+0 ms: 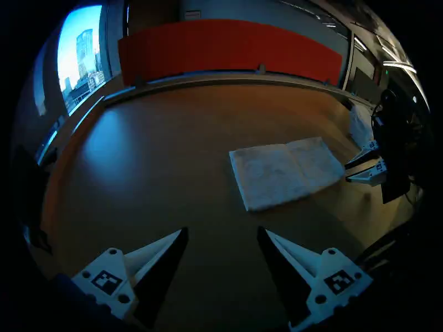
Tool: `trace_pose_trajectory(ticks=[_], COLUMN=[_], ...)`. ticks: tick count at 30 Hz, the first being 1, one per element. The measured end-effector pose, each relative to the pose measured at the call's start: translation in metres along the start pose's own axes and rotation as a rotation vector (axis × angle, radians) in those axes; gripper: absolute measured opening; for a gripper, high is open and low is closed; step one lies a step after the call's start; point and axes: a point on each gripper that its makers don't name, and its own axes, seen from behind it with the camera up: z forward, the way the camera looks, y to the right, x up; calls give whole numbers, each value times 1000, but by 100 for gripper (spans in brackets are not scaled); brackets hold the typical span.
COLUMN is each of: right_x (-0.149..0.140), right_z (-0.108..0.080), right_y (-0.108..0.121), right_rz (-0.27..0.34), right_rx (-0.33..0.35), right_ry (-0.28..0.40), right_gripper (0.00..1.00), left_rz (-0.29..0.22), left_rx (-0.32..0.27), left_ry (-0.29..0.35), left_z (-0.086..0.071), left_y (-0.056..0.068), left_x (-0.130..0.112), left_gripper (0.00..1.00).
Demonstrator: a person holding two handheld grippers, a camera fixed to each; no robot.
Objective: Fold towel
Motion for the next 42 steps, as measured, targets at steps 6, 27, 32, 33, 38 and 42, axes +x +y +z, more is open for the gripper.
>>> trace_pose_trajectory(ticks=[6, 27, 32, 33, 38, 42], right_x=[-1, 2, 10, 13, 35, 55], right_z=[3, 11, 6, 4, -5, -13], right_y=[0, -1, -3, -3, -4, -4], right_rz=[-15, -34, -39, -39, -42, -55], right_rx=[3, 21, 11, 8, -8, -14], right_ry=[-4, 6, 18, 24, 68, 104], right_gripper=[48, 3, 3, 3, 3, 3], left_rz=[-8, -29, -22, -22, -23, -29], left_rx=[4, 15, 13, 13, 14, 15], left_ry=[-6, -7, -5, -4, -2, 1], left_z=[-3, -10, -10, -10, -11, -11], left_y=[-1, -8, -7, -7, -8, -10], left_x=[-5, -12, -10, -10, -8, -7], left_gripper=[92, 92, 92, 92, 92, 92])
